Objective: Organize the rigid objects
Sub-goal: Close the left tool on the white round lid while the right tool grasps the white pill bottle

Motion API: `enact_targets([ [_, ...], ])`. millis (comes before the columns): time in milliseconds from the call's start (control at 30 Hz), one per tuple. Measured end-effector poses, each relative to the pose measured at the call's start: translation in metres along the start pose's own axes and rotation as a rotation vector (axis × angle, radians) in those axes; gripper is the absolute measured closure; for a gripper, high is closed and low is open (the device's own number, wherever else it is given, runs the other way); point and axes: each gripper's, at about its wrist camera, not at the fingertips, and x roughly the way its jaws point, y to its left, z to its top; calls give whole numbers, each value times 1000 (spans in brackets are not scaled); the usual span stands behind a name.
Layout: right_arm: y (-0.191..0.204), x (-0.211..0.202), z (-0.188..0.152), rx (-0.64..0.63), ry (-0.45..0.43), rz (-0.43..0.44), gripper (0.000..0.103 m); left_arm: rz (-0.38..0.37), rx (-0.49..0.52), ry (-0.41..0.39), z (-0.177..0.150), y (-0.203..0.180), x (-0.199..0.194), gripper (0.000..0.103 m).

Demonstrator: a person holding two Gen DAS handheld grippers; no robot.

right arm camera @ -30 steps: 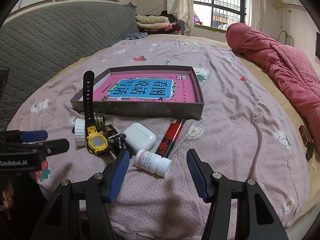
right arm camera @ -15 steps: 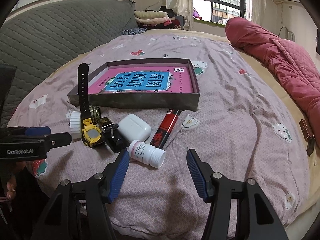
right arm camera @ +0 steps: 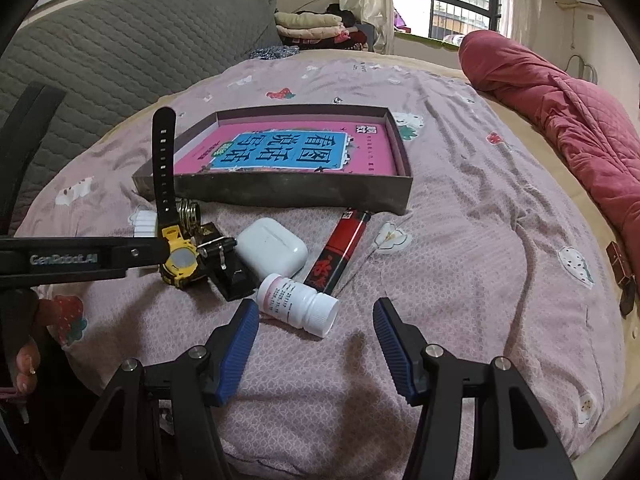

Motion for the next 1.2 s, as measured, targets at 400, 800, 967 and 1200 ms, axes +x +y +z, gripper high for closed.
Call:
enact_targets([
  [400,-6,13,2,100,20,23,44,34,-50,8,9,10,12,33],
  [800,9,28,8,126,50,-61,44,-19,-40,10,9,8,13,61],
  [967,3,36,5,167,83,-83,44,-18,-26,7,7,4,11,66],
  [1200,-3,33,5,207,79,-67,51,-74,-58,25,6,11,11,71],
])
